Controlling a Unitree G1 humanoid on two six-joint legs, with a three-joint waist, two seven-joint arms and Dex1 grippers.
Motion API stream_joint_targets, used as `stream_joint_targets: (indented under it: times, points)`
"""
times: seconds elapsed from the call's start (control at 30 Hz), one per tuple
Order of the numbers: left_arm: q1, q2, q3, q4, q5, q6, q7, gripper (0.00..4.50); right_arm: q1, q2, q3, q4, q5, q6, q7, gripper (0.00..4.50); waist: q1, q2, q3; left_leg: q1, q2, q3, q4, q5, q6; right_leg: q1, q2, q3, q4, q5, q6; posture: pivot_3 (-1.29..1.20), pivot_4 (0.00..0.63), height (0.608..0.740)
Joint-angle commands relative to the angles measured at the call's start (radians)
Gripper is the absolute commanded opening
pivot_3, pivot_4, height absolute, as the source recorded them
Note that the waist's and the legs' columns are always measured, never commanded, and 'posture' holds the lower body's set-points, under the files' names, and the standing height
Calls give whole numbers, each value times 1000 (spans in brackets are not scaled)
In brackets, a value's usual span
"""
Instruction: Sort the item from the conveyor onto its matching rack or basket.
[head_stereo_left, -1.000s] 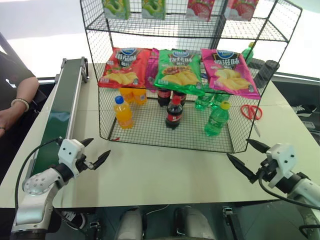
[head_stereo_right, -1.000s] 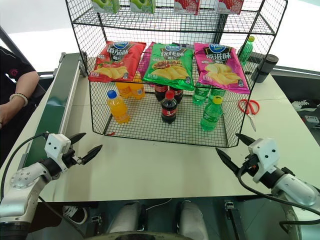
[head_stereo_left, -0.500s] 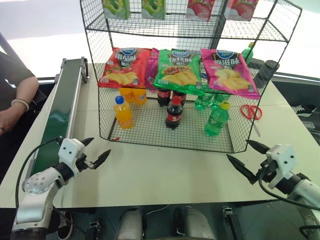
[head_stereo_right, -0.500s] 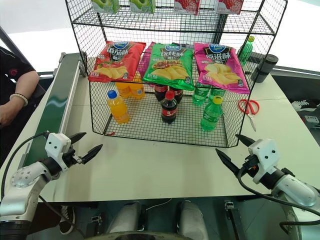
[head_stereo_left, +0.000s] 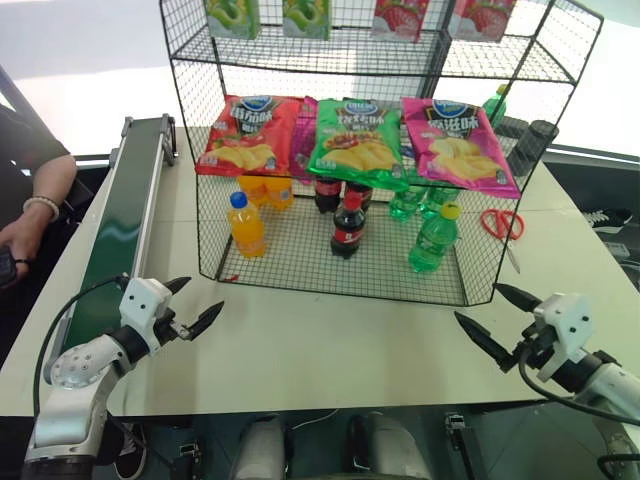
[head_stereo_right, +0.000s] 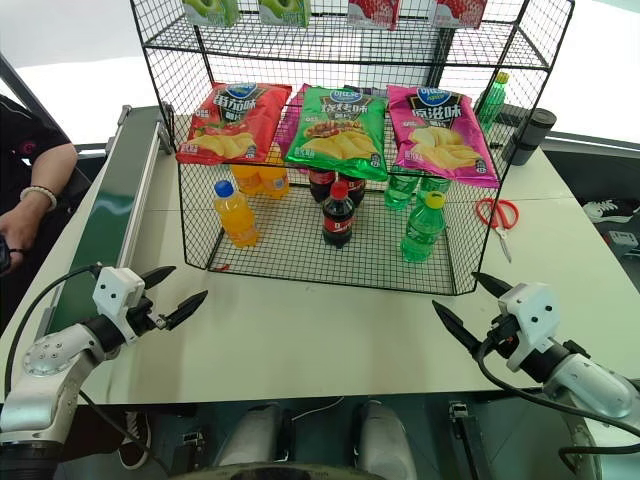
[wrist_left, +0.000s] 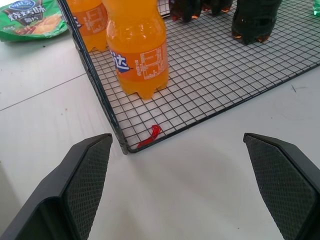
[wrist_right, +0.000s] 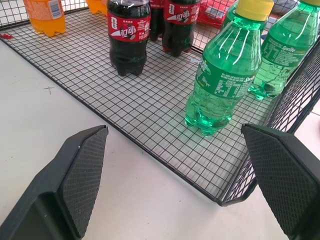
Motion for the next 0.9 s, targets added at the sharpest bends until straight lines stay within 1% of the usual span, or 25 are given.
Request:
stream_joint_targets:
  times: [0.03, 0.37, 0.57, 0.9]
  points:
    - [10, 10, 10, -22, -3, -10, 0, 4500, -7, 2, -4, -16, 6, -10, -3, 4445, 0, 0, 0, 0, 0, 0, 0, 0, 0, 0, 0, 0, 0, 0, 0, 0, 150, 740]
    - [17, 9, 6, -36, -3, -5, 6, 4500, -38, -10, 18, -108, 18, 85, -53, 4445, 0, 0, 0, 0, 0, 0, 0, 0, 0, 0, 0, 0, 0, 0, 0, 0, 150, 740]
    - [10, 7, 4, -35, -1, -3, 10, 4500, -53, -12, 14, -129, 25, 122, -66, 4445, 0, 0, 0, 0, 0, 0, 0, 0, 0, 0, 0, 0, 0, 0, 0, 0, 150, 740]
    - [8, 0, 1, -34, -2, -6, 19, 4500, -61, -15, 11, -106, 10, 108, -54, 4445, 0, 0, 0, 0, 0, 0, 0, 0, 0, 0, 0, 0, 0, 0, 0, 0, 150, 740]
